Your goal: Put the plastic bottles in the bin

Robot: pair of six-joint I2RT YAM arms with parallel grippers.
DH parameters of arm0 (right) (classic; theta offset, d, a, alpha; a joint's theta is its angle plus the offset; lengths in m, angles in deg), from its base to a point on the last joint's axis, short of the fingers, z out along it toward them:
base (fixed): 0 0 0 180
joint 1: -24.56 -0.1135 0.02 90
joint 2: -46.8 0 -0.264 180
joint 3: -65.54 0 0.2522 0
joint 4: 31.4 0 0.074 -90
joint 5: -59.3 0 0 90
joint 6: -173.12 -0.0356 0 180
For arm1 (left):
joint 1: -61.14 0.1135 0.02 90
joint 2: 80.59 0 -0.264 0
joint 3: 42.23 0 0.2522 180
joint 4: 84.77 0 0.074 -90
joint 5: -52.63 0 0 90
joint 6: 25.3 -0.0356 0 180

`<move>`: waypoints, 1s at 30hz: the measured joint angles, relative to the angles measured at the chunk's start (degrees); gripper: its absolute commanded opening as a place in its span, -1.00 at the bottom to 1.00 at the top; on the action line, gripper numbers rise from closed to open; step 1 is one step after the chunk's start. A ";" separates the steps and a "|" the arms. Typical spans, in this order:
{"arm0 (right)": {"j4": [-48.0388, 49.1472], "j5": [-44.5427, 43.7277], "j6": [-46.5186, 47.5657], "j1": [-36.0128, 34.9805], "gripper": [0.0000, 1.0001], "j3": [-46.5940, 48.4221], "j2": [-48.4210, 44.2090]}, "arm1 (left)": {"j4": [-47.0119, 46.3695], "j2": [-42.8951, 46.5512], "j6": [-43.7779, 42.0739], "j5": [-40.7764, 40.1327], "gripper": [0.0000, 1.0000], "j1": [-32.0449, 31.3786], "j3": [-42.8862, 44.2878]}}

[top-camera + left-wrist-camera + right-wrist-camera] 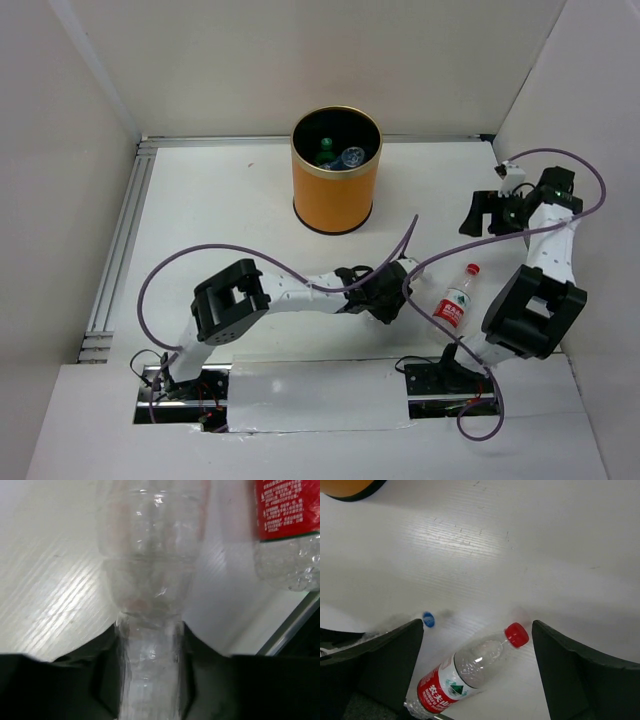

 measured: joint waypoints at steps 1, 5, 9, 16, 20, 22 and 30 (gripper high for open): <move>-1.09 0.85 0.68 0.44 0.81 0.90 0.59 | 0.20 0.94 -0.35 -0.63 -0.56 0.00 -0.55; -5.49 2.82 3.37 1.97 0.62 2.86 2.86 | 2.69 4.92 -0.90 -3.10 -0.62 0.00 -1.66; -9.11 2.19 5.53 2.97 0.59 2.82 4.72 | 5.11 10.45 -3.37 -6.19 -0.62 0.98 0.92; -12.61 -0.37 8.41 3.26 0.77 -0.28 5.60 | 1.49 17.68 -9.75 -11.50 -0.55 11.15 16.44; -15.76 -1.95 10.32 3.50 1.00 -1.95 6.86 | -3.89 18.53 -12.00 -16.68 -0.50 18.84 21.92; -16.37 -2.73 10.82 3.56 1.00 -2.60 7.34 | -6.38 18.18 -12.61 -20.31 -0.41 22.23 22.91; -18.38 -5.33 10.47 4.11 1.00 -2.84 12.70 | -8.76 7.28 -12.46 -28.22 -0.05 29.20 29.62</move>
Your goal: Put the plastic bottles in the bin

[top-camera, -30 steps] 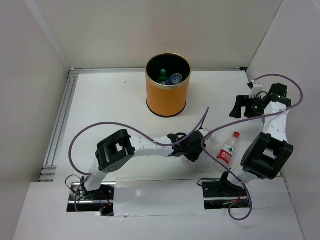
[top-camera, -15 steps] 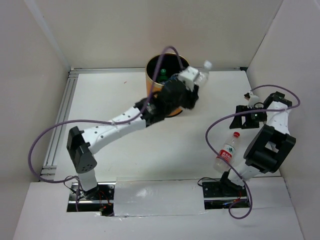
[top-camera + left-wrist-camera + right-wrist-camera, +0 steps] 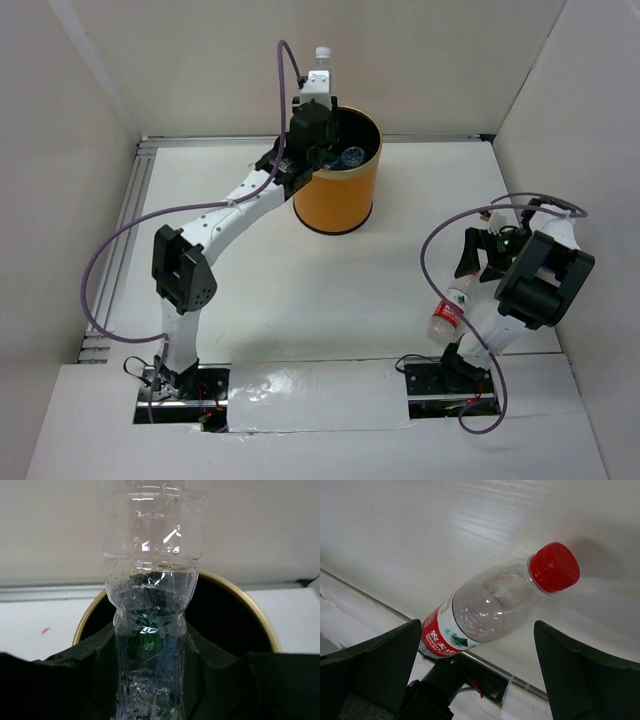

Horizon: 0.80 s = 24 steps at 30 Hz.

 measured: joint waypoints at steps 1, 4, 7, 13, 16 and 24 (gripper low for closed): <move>-0.22 -0.48 -0.22 0.02 1.00 0.00 0.74 | 0.22 -1.01 0.11 -0.26 0.01 0.44 -0.31; -0.50 -1.79 -1.05 0.35 1.00 -0.07 2.21 | 1.38 -4.11 0.57 -0.46 0.42 2.05 -0.96; -0.42 -3.06 -2.27 0.50 1.00 -0.76 2.89 | 2.21 -6.10 1.53 0.28 0.99 3.52 -1.18; 0.09 -3.87 -5.51 0.55 1.00 -1.22 7.50 | 0.46 -6.23 2.89 3.65 0.99 4.55 -1.16; 1.62 -4.26 -7.28 0.20 0.95 -2.84 9.90 | -0.52 -4.46 1.97 4.81 0.99 3.89 -3.69; 3.41 -4.48 -9.81 -3.43 -0.69 -3.98 11.21 | -5.03 21.38 1.20 9.09 0.99 -4.35 -30.75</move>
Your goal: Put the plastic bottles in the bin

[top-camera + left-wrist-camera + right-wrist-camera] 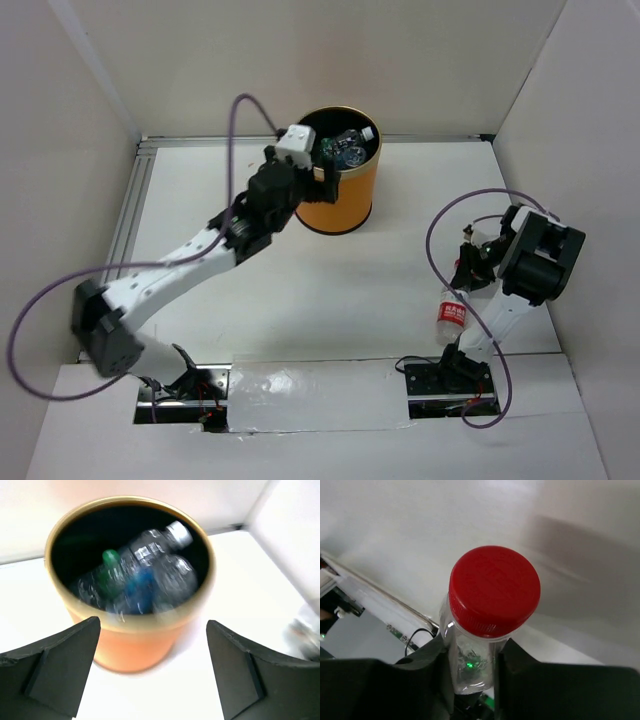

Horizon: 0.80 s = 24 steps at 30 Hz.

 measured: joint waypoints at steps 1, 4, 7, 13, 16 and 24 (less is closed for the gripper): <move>-0.50 0.61 0.02 -0.39 -0.78 0.85 0.87 | -0.83 5.40 0.83 0.63 0.99 -1.20 -4.96; -2.43 4.22 2.01 -0.68 -0.95 5.70 4.11 | -1.55 20.96 4.28 1.22 0.99 -4.72 -17.22; -5.27 9.49 5.62 -1.09 -1.00 16.79 7.63 | 0.59 31.36 6.78 0.68 0.99 -7.50 -24.46; -5.75 16.00 9.33 -9.77 -0.99 49.51 8.98 | 11.30 40.24 12.00 -1.44 0.99 -8.96 -32.00; -0.81 18.25 8.61 -18.71 -0.99 62.01 8.50 | 14.97 42.60 14.40 -2.14 0.99 -8.96 -36.00; 23.69 14.99 -0.63 -36.15 -1.00 61.77 0.39 | 24.30 48.26 20.48 -3.34 0.99 -8.96 -39.87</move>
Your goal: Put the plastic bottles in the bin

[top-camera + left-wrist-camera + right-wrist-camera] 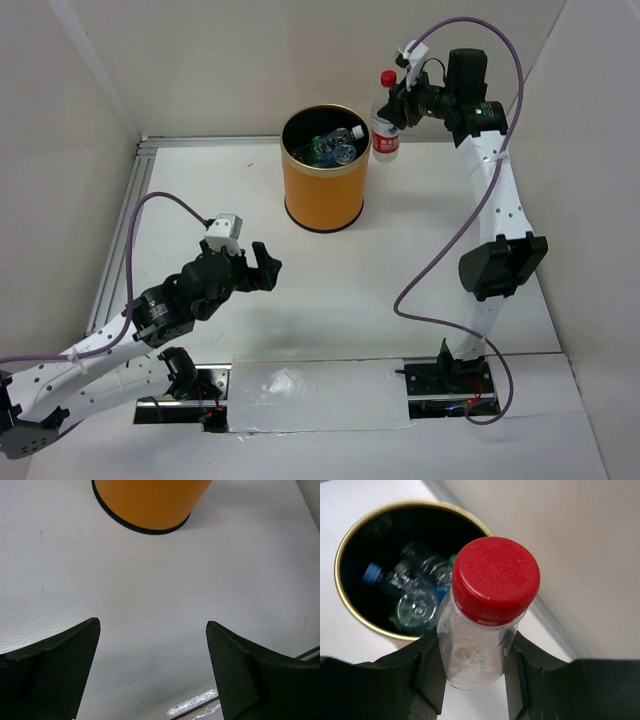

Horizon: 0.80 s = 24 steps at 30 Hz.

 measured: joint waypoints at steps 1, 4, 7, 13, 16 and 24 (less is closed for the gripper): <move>3.28 -1.42 -0.94 -0.87 -1.00 -1.73 -1.55 | 0.70 0.42 0.83 -0.15 0.99 0.00 0.00; 10.75 -6.95 -2.21 -4.63 -1.00 -3.21 -5.29 | 2.19 1.25 2.34 -0.37 0.99 0.00 -0.15; 13.81 -8.41 -2.54 -7.85 -1.00 -2.99 -6.29 | 2.82 2.36 3.72 -0.46 0.99 0.00 -1.42; 19.08 -9.22 -6.43 -14.91 -0.97 -0.85 -5.31 | 3.74 2.43 5.38 -0.52 0.99 -0.13 -2.91; 22.21 -9.20 -10.03 -15.43 -0.34 -0.98 -3.61 | 3.67 1.90 5.73 -0.57 0.99 -0.55 -2.91; 26.43 -6.75 -21.62 -11.39 0.92 -10.34 2.21 | 3.61 1.60 6.95 -0.59 0.99 -2.10 -2.91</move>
